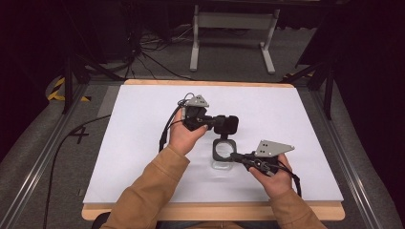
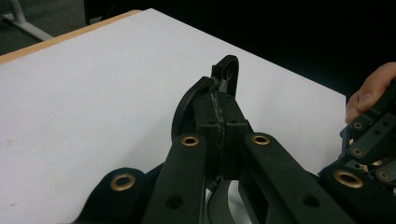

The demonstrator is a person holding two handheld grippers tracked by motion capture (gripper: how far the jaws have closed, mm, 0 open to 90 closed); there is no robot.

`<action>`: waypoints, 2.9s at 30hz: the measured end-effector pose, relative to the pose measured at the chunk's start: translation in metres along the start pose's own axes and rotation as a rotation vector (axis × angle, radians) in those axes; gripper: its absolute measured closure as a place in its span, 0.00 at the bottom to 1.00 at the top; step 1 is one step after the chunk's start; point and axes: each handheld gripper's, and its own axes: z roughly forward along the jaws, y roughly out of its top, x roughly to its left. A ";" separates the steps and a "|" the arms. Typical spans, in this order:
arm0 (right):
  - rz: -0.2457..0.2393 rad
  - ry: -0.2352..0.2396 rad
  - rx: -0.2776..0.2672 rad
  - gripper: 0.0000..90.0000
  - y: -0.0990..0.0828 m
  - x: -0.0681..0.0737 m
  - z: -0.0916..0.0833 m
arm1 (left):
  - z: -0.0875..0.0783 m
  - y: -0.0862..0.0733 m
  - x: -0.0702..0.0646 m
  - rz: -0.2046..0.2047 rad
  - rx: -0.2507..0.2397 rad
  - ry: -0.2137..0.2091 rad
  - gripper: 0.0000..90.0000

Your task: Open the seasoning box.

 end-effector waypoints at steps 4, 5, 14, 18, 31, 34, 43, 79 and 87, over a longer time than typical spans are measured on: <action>-0.006 -0.003 0.006 1.00 0.001 0.000 -0.001 | -0.004 0.002 -0.005 0.027 0.016 -0.003 0.95; -0.012 -0.005 0.006 1.00 0.001 0.000 0.000 | -0.006 0.003 -0.006 0.028 0.011 -0.009 0.95; -0.020 -0.007 0.023 0.97 0.007 -0.005 -0.003 | -0.030 0.006 -0.018 0.039 0.032 -0.005 0.83; -0.014 -0.015 0.005 0.96 0.012 -0.011 -0.011 | -0.041 0.005 -0.024 0.054 0.045 0.024 0.78; 0.003 -0.014 -0.003 0.88 0.031 -0.036 -0.027 | -0.084 -0.011 -0.025 0.018 0.082 0.084 0.73; 0.003 -0.007 -0.003 0.87 0.034 -0.045 -0.027 | -0.095 -0.017 -0.021 -0.003 0.088 0.104 0.73; 0.048 -0.037 0.025 0.83 0.039 -0.066 -0.032 | -0.118 -0.036 -0.009 -0.056 0.105 0.158 0.71; 0.237 -0.252 0.257 0.61 -0.027 -0.145 -0.037 | -0.109 -0.115 0.073 -0.159 0.292 0.254 0.47; 0.241 -0.254 0.301 0.60 -0.042 -0.152 -0.028 | -0.101 -0.123 0.078 -0.147 0.337 0.231 0.45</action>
